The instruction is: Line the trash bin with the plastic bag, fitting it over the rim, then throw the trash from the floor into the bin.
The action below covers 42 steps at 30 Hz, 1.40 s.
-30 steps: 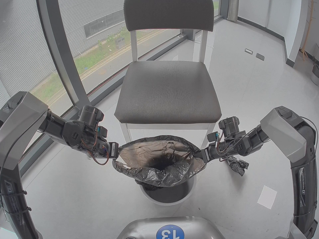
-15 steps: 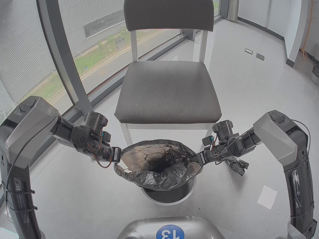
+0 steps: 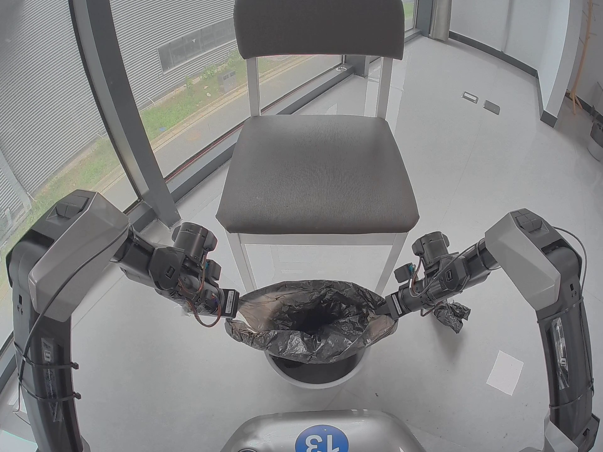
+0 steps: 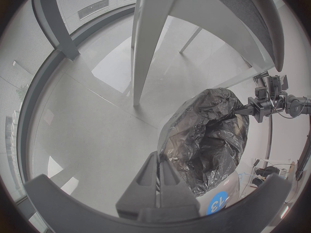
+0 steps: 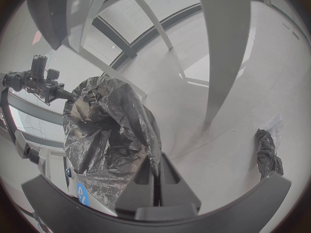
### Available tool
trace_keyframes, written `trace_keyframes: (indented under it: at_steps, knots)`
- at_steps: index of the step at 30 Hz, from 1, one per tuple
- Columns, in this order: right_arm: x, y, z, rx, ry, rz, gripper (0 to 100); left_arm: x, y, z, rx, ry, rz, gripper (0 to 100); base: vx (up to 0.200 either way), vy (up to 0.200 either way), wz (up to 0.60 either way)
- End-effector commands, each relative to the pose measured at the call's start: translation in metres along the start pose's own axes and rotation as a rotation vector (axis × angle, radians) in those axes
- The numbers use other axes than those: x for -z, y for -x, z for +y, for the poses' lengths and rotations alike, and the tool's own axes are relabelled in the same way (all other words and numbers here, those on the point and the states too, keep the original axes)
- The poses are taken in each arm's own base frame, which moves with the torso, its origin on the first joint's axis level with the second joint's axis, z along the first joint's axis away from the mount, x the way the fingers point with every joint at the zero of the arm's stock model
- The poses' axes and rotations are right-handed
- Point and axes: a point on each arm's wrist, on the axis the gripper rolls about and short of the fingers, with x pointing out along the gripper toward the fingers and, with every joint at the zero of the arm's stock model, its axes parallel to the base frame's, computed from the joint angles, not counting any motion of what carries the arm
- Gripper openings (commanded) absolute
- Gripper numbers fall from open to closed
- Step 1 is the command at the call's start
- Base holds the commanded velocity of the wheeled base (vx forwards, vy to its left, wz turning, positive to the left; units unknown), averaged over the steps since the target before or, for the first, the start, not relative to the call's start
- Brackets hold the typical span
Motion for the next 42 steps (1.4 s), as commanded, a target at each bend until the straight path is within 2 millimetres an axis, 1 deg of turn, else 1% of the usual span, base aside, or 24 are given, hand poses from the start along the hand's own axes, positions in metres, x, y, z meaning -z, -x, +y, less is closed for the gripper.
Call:
trace_keyframes:
  at_steps: [1, 5, 10, 11, 12, 15, 16, 21, 24, 25, 27, 30, 31, 33, 35, 37, 38, 40, 42]
  knots:
    - [0.002, 0.001, -0.002, 0.001, 0.01, 0.01, 0, 0.004, -0.003, 0.0, 0.0, 0.001, 0.018, 0, 0.0, 0.0, 0.0]
    - [0.001, 0.002, -0.004, 0.004, 0.013, 0.002, 0, 0.004, -0.003, 0.0, 0.003, 0.003, 0.018, 0, 0.0, 0.0, 0.0]
    - [0.001, 0.008, -0.015, 0.021, 0.011, -0.016, 0, 0.002, 0.001, -0.002, 0.009, 0.001, 0.002, 0, 0.0, 0.0, 0.0]
    - [0.001, 0.009, -0.018, 0.025, 0.008, -0.018, 100, 0.001, 0.002, -0.003, 0.009, 0.0, -0.001, 0, 0.0, 0.0, 0.0]
    - [0.001, 0.011, -0.021, 0.03, 0.002, -0.024, 100, 0.0, 0.004, -0.004, 0.015, -0.002, -0.009, 0, 0.0, 0.0, 0.0]
    - [0.0, 0.012, -0.022, 0.031, 0.001, -0.026, 100, -0.001, 0.006, -0.005, 0.017, -0.004, -0.014, 0, 0.0, 0.0, 0.0]
    - [0.0, 0.013, -0.024, 0.035, -0.003, -0.029, 100, -0.001, 0.005, -0.008, 0.022, -0.008, -0.012, 0, 0.0, 0.0, 0.0]
    - [0.0, 0.013, -0.025, 0.036, -0.003, -0.03, 100, -0.001, 0.004, -0.016, 0.031, -0.016, -0.015, 0, 0.0, 0.0, 0.0]
    - [0.0, 0.015, -0.023, 0.034, 0.003, -0.03, 100, -0.007, 0.002, -0.031, 0.063, 0.013, -0.083, 0, 0.0, 0.0, 0.0]
    - [-0.001, 0.016, -0.023, 0.035, 0.003, -0.032, 100, -0.008, 0.002, -0.033, 0.068, 0.018, -0.095, 0, 0.0, 0.0, 0.0]
    - [-0.003, 0.018, -0.022, 0.036, 0.007, -0.038, 100, -0.011, -0.002, -0.042, 0.082, 0.03, -0.129, 0, 0.0, 0.0, 0.0]
    - [-0.004, 0.02, -0.022, 0.038, 0.005, -0.042, 100, -0.014, -0.013, -0.049, 0.083, 0.035, -0.141, 0, 0.0, 0.0, 0.0]
    - [-0.004, 0.02, -0.021, 0.037, 0.007, -0.041, 100, -0.014, -0.014, -0.049, 0.082, 0.037, -0.14, 0, 0.0, 0.0, 0.0]
    - [-0.004, 0.023, -0.019, 0.037, 0.007, -0.04, 100, -0.013, -0.026, -0.047, 0.018, 0.037, -0.137, 0, 0.0, 0.0, 0.0]
    - [-0.003, 0.025, -0.018, 0.036, 0.007, -0.037, 100, -0.01, -0.028, -0.042, -0.01, 0.043, -0.127, 0, 0.0, 0.0, 0.0]
    - [-0.003, 0.027, -0.016, 0.036, 0.009, -0.038, 100, -0.006, -0.024, -0.036, -0.022, 0.053, -0.095, 0, 0.0, 0.0, 0.0]
    - [-0.003, 0.027, -0.016, 0.036, 0.009, -0.038, 100, -0.006, -0.024, -0.036, -0.022, 0.053, -0.095, 0, 0.0, 0.0, 0.0]
    - [-0.004, 0.028, -0.014, 0.034, 0.021, -0.039, 100, 0.003, -0.012, -0.021, -0.055, 0.048, -0.027, 0, 0.0, 0.0, 0.0]
    - [-0.005, 0.028, -0.013, 0.034, 0.024, -0.04, 100, 0.009, -0.004, -0.013, -0.068, 0.035, 0.0, 0, 0.0, 0.0, 0.0]
